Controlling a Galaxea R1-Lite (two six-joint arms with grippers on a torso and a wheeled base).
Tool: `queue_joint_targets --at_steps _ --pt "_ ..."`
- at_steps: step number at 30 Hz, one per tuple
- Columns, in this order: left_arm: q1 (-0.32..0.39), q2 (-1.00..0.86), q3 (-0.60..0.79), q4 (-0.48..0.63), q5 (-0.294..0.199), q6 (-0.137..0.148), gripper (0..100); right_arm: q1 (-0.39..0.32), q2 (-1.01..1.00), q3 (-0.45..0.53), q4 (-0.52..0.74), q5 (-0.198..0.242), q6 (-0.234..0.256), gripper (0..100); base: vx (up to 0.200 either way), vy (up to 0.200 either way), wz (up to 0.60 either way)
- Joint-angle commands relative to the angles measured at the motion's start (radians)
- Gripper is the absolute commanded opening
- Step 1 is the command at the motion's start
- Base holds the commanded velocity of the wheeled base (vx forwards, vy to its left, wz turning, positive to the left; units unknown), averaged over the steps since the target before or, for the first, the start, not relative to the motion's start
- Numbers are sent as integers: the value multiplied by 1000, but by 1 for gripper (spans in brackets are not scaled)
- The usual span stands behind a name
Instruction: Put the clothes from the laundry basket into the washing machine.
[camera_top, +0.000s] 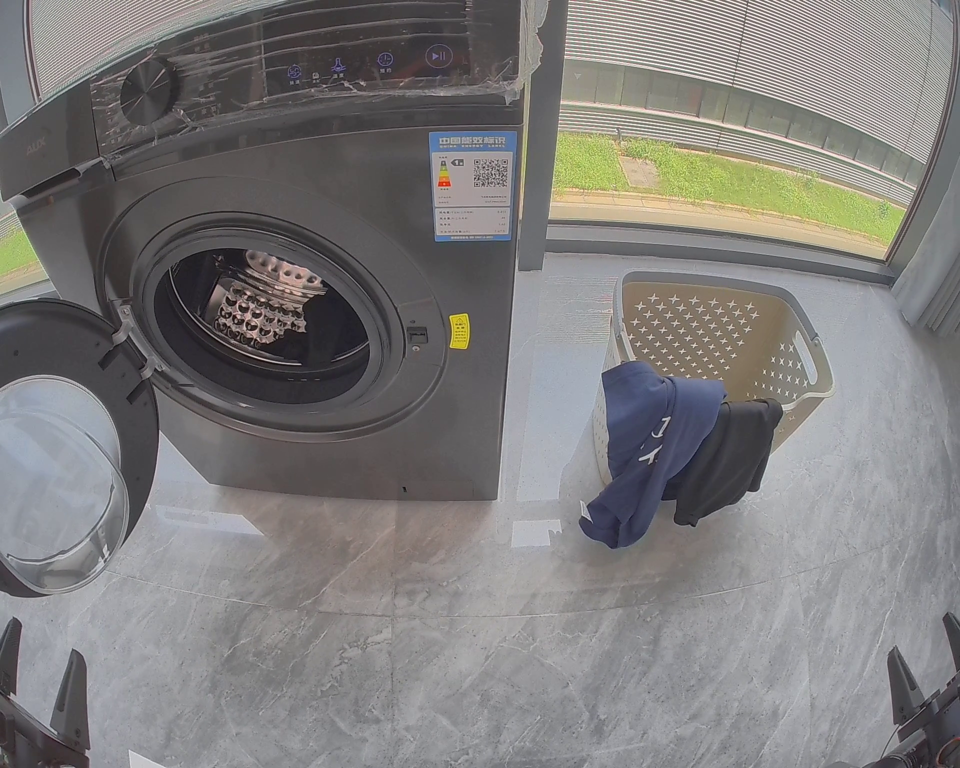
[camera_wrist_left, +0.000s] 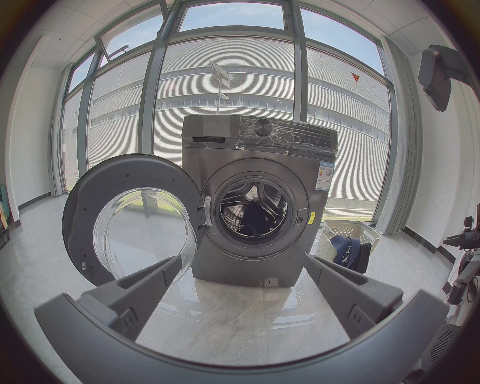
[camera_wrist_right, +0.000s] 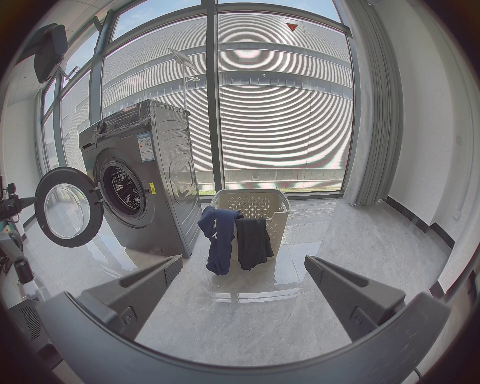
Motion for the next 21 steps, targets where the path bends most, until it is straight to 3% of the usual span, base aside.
queue_joint_targets --at_steps 1,5,6,8,21 --pt "0 -15 1 -4 1 -1 100 1 -15 16 0 0 0 100 0 0 0" --pt "0 -13 -1 -15 7 -7 100 0 -15 16 0 0 0 100 0 0 0" --pt "2 -13 -2 -37 8 -36 100 0 -15 16 0 0 0 100 0 0 0" --pt "2 -15 4 -64 8 -61 100 0 -15 16 0 0 0 100 0 0 0" --pt "2 -15 32 -181 2 -72 100 1 -15 16 0 0 0 100 0 0 0"
